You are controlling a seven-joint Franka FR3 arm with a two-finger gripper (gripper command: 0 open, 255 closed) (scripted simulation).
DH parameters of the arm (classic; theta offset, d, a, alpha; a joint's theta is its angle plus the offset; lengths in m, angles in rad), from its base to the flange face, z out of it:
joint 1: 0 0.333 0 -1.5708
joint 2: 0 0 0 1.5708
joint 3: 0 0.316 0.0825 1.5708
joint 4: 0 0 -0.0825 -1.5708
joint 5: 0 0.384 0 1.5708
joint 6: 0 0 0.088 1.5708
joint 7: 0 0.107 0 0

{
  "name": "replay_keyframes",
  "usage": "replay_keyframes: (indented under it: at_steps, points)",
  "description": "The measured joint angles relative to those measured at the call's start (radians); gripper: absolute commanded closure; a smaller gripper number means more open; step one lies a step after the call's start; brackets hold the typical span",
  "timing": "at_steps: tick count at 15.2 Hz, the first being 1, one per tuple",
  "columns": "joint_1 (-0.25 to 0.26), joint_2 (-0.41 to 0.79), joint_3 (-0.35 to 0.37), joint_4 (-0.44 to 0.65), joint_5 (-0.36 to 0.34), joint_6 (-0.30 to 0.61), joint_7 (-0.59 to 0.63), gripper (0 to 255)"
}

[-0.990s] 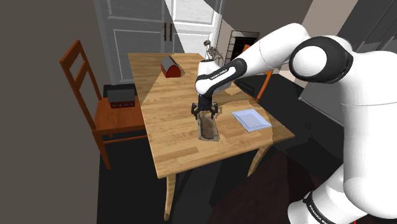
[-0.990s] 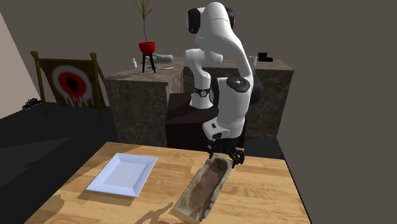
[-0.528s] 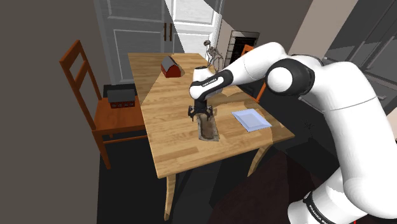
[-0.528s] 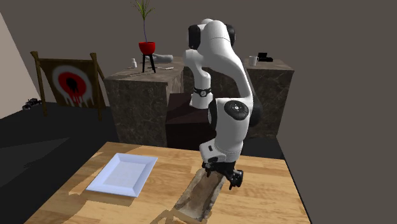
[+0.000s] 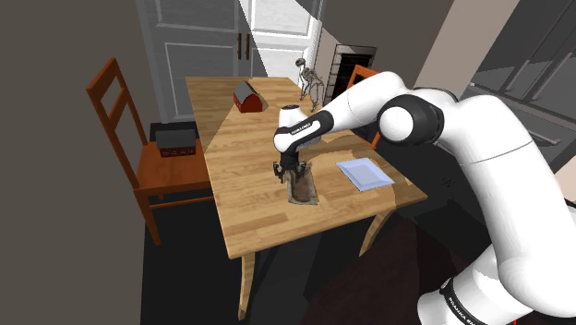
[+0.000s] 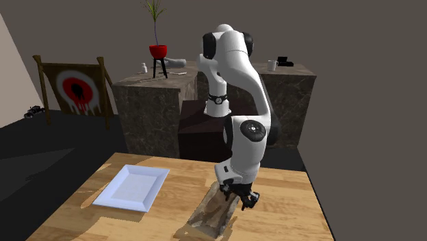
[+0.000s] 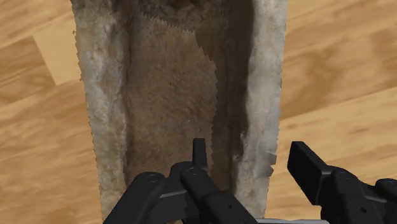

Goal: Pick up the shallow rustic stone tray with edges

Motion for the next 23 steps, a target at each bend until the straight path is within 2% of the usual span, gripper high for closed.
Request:
replay_keyframes:
  at_steps: [10, 23]
  points:
    - [0.0, -0.003, 0.0, -0.001, 0.0, -0.001, 0.0, 255]
    - [0.0, -0.127, 0.002, -0.037, 0.002, -0.09, -0.004, 255]
